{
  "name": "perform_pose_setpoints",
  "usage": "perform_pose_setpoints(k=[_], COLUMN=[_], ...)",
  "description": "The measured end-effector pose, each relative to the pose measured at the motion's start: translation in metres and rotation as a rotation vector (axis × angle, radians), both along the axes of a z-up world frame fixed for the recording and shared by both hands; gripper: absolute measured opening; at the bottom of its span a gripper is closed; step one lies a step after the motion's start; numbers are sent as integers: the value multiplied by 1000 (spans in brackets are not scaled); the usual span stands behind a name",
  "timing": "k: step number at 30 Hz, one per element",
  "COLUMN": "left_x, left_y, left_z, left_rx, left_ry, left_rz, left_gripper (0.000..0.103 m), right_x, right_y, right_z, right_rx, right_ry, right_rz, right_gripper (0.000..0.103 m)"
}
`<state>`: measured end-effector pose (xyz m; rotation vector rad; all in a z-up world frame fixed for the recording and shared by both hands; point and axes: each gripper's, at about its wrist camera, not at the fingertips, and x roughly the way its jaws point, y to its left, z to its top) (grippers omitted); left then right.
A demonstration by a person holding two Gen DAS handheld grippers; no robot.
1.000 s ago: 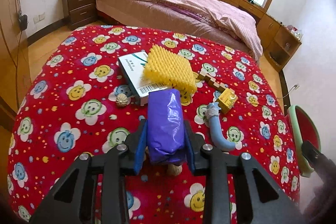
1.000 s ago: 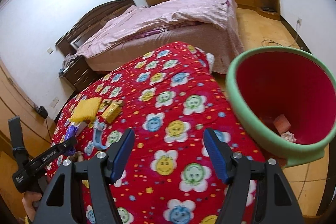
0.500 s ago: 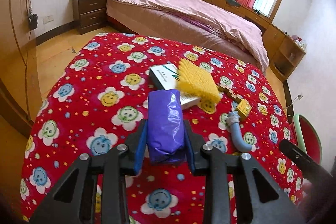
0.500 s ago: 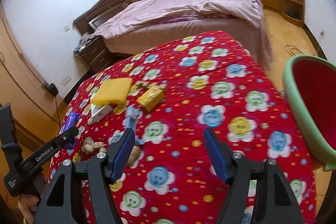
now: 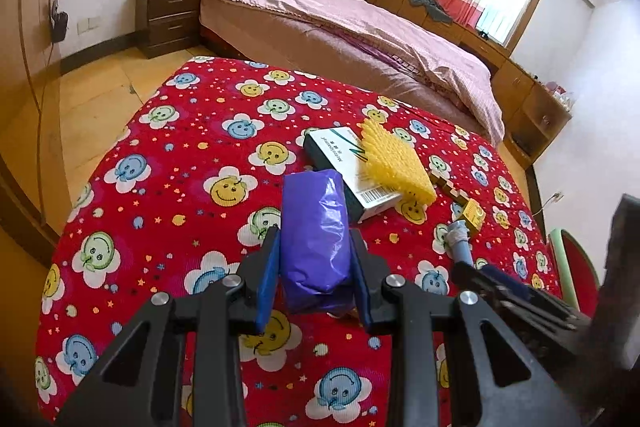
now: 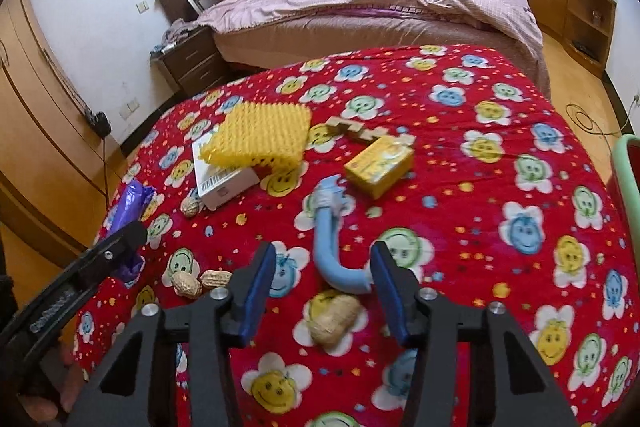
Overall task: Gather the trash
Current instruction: 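Grasp the blue curved plastic piece with the right tool while the left tool holds the purple bag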
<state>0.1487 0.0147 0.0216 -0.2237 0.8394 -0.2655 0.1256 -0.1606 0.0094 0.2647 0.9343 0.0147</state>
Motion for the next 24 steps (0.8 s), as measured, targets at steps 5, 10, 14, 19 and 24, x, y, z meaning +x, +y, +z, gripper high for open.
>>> perform_pose_setpoints(k=[5, 10, 14, 19, 24], left_x=[3, 3, -1, -7, -16], left_y=[3, 3, 4, 2, -6], left_z=[-4, -6, -3, 2, 14], left_rx=[-9, -10, -3, 0, 5], left_ry=[9, 16, 9, 3, -15], left_rz=[-8, -8, 0, 3, -7], left_gripper=[33, 33, 33, 33, 33], right_x=[5, 4, 4, -5, -20], right_y=[12, 11, 6, 7, 2], right_z=[-10, -11, -10, 2, 20], right_rx=[-40, -57, -32, -23, -1], right_ry=[28, 22, 17, -30, -80], right_rz=[8, -2, -11, 12, 19], right_gripper=[41, 22, 18, 18, 18])
